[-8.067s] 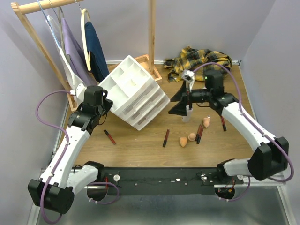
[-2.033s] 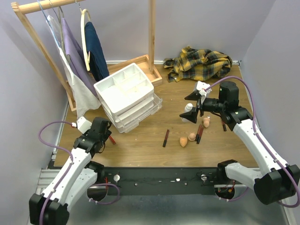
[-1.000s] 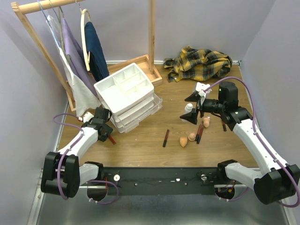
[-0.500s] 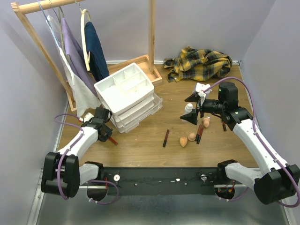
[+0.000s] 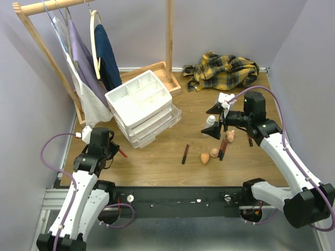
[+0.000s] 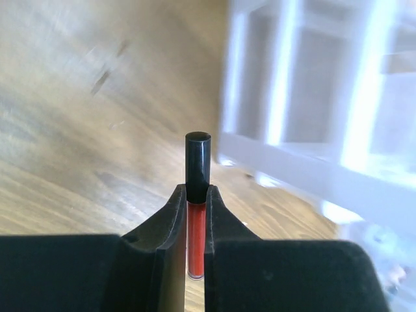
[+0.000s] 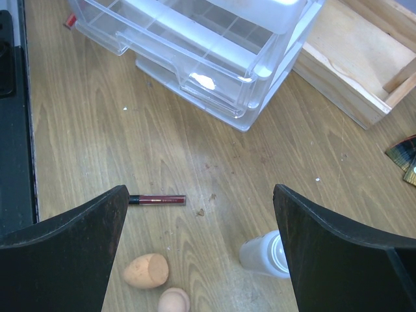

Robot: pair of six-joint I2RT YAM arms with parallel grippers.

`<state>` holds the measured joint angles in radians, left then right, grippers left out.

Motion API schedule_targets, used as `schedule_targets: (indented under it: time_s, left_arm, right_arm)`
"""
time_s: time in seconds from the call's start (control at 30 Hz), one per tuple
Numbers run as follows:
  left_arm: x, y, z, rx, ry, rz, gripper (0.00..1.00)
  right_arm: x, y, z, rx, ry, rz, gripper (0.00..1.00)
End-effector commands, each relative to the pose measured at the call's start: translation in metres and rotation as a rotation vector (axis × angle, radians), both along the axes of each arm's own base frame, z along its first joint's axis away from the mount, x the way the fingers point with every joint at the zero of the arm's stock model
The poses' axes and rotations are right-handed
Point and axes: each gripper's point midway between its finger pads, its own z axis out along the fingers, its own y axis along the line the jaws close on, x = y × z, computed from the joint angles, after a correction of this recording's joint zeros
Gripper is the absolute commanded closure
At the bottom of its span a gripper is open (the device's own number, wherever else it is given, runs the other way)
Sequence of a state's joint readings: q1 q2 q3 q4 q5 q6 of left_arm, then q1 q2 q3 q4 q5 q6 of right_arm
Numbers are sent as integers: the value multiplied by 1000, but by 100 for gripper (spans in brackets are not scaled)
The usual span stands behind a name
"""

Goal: Organize the makeup
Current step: Pick up the lipstick at the center of the board, then place the lipstick in the drawer.

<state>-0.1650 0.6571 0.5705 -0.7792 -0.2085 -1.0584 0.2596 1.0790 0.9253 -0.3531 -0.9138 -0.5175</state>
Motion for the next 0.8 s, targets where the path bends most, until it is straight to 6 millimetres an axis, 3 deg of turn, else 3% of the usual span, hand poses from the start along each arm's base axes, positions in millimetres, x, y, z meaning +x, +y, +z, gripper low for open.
schedule_targets:
  time_s: [0.0, 0.07, 0.1, 0.17, 0.2, 0.3, 0.6, 0.77]
  left_arm:
    - [1, 7, 52, 100, -170, -102, 100]
    - [1, 3, 69, 146, -238, -194, 100]
    - [2, 0, 90, 161, -328, -230, 100]
    - [0, -6, 109, 196, -411, -318, 100]
    - [-2, -7, 128, 209, -485, -333, 100]
    - [-6, -17, 153, 243, -574, -430, 100]
    - [-23, -71, 204, 234, -819, -801, 100]
    - [-30, -85, 216, 244, -889, -912, 100]
  right_arm:
    - [-2, 0, 7, 8, -10, 17, 0]
    - [-1, 0, 7, 8, -10, 17, 0]
    - [-1, 0, 7, 9, -11, 17, 0]
    - [-1, 0, 6, 8, -8, 17, 0]
    - [-1, 0, 6, 8, -8, 19, 0]
    - [-1, 1, 4, 7, -4, 19, 0]
    - [0, 0, 3, 4, 0, 15, 0]
    - [0, 0, 3, 4, -3, 15, 0]
